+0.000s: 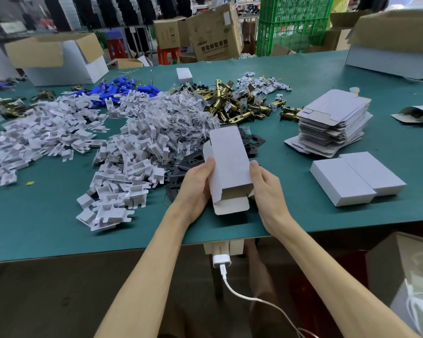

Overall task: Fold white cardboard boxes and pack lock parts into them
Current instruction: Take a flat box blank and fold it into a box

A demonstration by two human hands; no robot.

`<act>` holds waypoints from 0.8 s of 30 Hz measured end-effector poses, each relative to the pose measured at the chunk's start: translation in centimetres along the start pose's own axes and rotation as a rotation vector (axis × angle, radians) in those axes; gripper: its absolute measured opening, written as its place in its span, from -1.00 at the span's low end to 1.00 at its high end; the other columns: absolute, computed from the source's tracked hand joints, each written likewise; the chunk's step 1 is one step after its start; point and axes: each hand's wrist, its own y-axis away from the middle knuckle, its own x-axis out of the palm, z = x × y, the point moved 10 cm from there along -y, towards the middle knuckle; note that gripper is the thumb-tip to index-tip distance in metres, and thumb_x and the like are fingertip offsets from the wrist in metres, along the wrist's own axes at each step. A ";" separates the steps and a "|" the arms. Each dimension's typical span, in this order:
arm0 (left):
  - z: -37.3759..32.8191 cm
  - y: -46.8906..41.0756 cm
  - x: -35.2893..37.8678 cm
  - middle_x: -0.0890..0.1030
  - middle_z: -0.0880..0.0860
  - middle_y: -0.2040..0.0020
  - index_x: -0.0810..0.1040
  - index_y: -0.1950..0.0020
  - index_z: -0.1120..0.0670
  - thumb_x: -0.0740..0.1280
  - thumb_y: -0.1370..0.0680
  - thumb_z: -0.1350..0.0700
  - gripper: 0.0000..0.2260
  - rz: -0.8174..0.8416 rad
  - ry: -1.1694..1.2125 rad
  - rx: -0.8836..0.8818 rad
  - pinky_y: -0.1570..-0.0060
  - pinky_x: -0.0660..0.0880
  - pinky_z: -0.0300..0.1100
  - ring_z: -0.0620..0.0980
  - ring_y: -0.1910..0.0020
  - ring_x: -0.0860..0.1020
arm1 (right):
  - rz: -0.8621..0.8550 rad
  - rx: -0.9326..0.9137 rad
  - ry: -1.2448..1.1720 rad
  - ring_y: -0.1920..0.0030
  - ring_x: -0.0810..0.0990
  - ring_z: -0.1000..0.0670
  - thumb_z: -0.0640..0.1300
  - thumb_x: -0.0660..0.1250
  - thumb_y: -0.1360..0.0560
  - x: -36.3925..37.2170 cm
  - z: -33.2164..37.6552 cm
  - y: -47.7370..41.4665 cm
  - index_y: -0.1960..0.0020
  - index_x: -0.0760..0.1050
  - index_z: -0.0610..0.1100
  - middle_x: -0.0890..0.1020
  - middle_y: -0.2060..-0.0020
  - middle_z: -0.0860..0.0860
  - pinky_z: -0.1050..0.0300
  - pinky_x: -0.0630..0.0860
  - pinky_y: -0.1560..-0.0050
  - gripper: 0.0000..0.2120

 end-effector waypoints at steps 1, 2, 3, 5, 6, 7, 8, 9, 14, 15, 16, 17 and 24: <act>0.0 0.0 0.0 0.69 0.18 -0.25 0.57 -0.36 0.26 0.19 -0.74 0.01 -0.62 -0.004 0.004 -0.005 -0.16 0.64 -0.06 0.08 -0.16 0.69 | -0.002 -0.003 0.007 0.13 0.54 0.07 0.09 0.16 -0.71 0.0 0.0 0.0 0.07 0.57 -0.22 0.63 0.12 -0.15 0.04 0.44 0.08 -0.57; 0.0 0.0 0.0 0.69 0.17 -0.26 0.57 -0.37 0.25 0.18 -0.74 0.01 -0.62 -0.007 0.004 -0.008 -0.15 0.64 -0.07 0.07 -0.16 0.68 | 0.003 -0.006 0.009 0.11 0.57 0.09 0.07 0.15 -0.72 0.0 0.0 0.0 0.02 0.61 -0.12 0.66 0.09 -0.04 0.05 0.48 0.05 -0.63; 0.0 0.0 -0.1 0.69 0.17 -0.26 0.57 -0.37 0.25 0.17 -0.74 0.01 -0.62 -0.010 0.003 -0.010 -0.15 0.64 -0.07 0.06 -0.16 0.68 | 0.013 -0.007 -0.001 0.03 0.62 0.08 0.05 0.15 -0.72 0.1 0.0 0.0 -0.07 0.64 -0.04 0.69 0.00 0.03 0.03 0.53 -0.02 -0.69; 0.1 0.0 -0.1 0.68 0.16 -0.28 0.56 -0.38 0.23 0.14 -0.76 0.02 -0.62 -0.012 0.000 -0.012 -0.20 0.61 -0.04 0.07 -0.20 0.67 | 0.036 -0.001 -0.048 -0.16 0.64 0.02 0.03 0.16 -0.72 0.3 0.0 0.0 -0.23 0.63 0.04 0.70 -0.13 0.07 -0.06 0.57 -0.21 -0.72; 0.1 -0.1 -0.1 0.67 0.16 -0.28 0.56 -0.38 0.22 0.13 -0.76 0.02 -0.62 -0.015 -0.007 -0.011 -0.24 0.60 -0.01 0.07 -0.22 0.66 | 0.044 0.006 -0.075 -0.22 0.63 0.00 0.03 0.17 -0.72 0.3 0.0 -0.1 -0.28 0.61 0.05 0.69 -0.17 0.07 -0.10 0.56 -0.28 -0.72; 0.0 0.0 -0.1 0.67 0.16 -0.29 0.55 -0.39 0.22 0.12 -0.76 0.02 -0.63 -0.018 -0.018 -0.006 -0.28 0.58 0.01 0.08 -0.22 0.65 | 0.049 0.015 -0.096 -0.25 0.62 -0.01 0.03 0.17 -0.72 0.4 0.0 -0.1 -0.31 0.60 0.05 0.69 -0.19 0.07 -0.14 0.53 -0.32 -0.71; -0.1 0.0 -0.1 0.67 0.16 -0.30 0.55 -0.40 0.21 0.13 -0.76 0.03 -0.63 -0.020 -0.033 0.004 -0.28 0.58 0.02 0.08 -0.22 0.65 | 0.048 0.019 -0.108 -0.27 0.61 -0.01 0.03 0.18 -0.71 0.3 0.0 -0.1 -0.34 0.59 0.04 0.68 -0.21 0.08 -0.17 0.51 -0.35 -0.70; -0.3 0.0 0.0 0.66 0.16 -0.31 0.53 -0.42 0.20 0.14 -0.76 0.04 -0.64 -0.019 -0.042 0.020 -0.25 0.58 0.01 0.08 -0.21 0.65 | 0.047 0.018 -0.113 -0.28 0.60 0.00 0.03 0.19 -0.71 0.3 0.0 -0.1 -0.37 0.57 0.04 0.67 -0.24 0.09 -0.19 0.49 -0.37 -0.69; -1.4 0.3 0.6 0.65 0.09 -0.34 0.45 -0.52 0.00 0.24 -0.74 0.07 -0.66 0.027 -0.016 0.109 -0.08 0.65 0.00 0.12 -0.21 0.67 | 0.115 -0.047 -0.028 -0.13 0.65 0.03 -0.01 0.29 -0.67 1.1 0.8 0.1 -0.52 0.39 0.14 0.69 -0.13 0.05 -0.09 0.57 -0.28 -0.57; -1.4 0.3 0.8 0.64 0.10 -0.36 0.42 -0.55 0.00 0.24 -0.74 0.06 -0.64 0.047 -0.032 0.118 -0.12 0.65 0.04 0.16 -0.24 0.66 | 0.134 -0.069 0.016 -0.05 0.65 0.02 0.01 0.30 -0.66 1.3 1.0 0.2 -0.54 0.35 0.18 0.69 -0.02 0.03 -0.04 0.59 -0.22 -0.53; -1.4 0.4 1.1 0.63 0.12 -0.37 0.40 -0.56 0.02 0.25 -0.73 0.06 -0.62 0.068 -0.047 0.125 -0.16 0.64 0.07 0.19 -0.26 0.65 | 0.152 -0.085 0.050 0.03 0.65 0.06 0.05 0.31 -0.64 1.6 1.1 0.2 -0.56 0.31 0.21 0.67 0.09 0.07 0.02 0.60 -0.15 -0.50; -1.4 0.4 1.3 0.63 0.14 -0.37 0.39 -0.57 0.04 0.27 -0.72 0.09 -0.60 0.081 -0.056 0.129 -0.17 0.63 0.07 0.20 -0.27 0.64 | 0.168 -0.092 0.069 0.08 0.64 0.11 0.09 0.31 -0.62 1.8 1.2 0.3 -0.57 0.28 0.22 0.64 0.17 0.13 0.11 0.60 -0.08 -0.46; -0.9 0.5 1.3 0.62 0.09 -0.39 0.39 -0.59 -0.02 0.35 -0.68 0.12 -0.53 0.093 -0.101 0.098 -0.34 0.52 0.25 0.22 -0.35 0.59 | 0.105 -0.070 -0.002 -0.09 0.67 -0.03 0.10 0.29 -0.65 1.2 1.3 0.1 -0.61 0.19 0.15 0.65 -0.09 -0.15 0.02 0.60 -0.16 -0.43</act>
